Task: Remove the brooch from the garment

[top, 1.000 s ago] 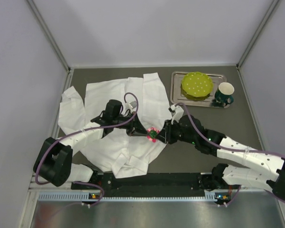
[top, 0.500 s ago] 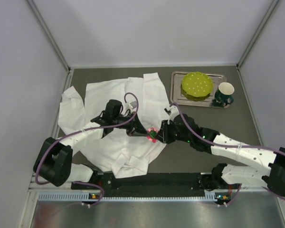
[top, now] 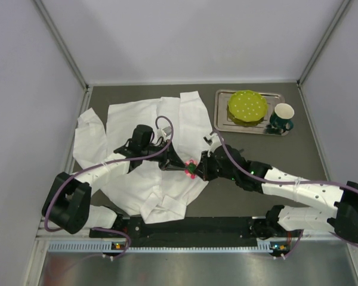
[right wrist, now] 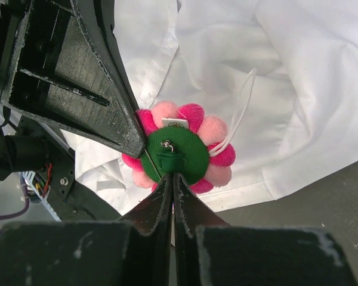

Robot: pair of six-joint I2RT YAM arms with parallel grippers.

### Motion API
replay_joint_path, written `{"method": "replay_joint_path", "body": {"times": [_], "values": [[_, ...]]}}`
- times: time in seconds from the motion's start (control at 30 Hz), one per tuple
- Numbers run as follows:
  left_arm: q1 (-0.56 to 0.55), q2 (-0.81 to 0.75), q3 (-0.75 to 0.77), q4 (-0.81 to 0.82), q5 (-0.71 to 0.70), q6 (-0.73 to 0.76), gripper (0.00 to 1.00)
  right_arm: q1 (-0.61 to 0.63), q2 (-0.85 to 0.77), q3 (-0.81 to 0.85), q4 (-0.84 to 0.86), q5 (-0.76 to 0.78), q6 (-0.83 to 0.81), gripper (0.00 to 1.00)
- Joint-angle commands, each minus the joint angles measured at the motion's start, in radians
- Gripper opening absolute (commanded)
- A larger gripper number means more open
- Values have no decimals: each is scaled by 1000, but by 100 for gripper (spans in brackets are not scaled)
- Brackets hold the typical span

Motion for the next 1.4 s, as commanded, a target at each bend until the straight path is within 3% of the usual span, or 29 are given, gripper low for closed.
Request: {"method": "replay_joint_path", "body": {"times": [0.0, 0.27, 0.6, 1.0, 1.37], "values": [[-2, -18, -1, 66, 34, -9, 0, 17, 4, 50, 25, 80, 37, 0], [-2, -23, -25, 66, 51, 7, 0, 17, -17, 44, 23, 138, 112, 0], [-2, -38, -27, 71, 51, -1, 0, 17, -11, 51, 36, 110, 86, 0], [4, -13, -31, 57, 22, 25, 0, 17, -108, 27, -70, 65, 54, 23], [6, -26, -19, 61, 28, 11, 0, 23, -62, 25, -49, 18, 36, 17]]}}
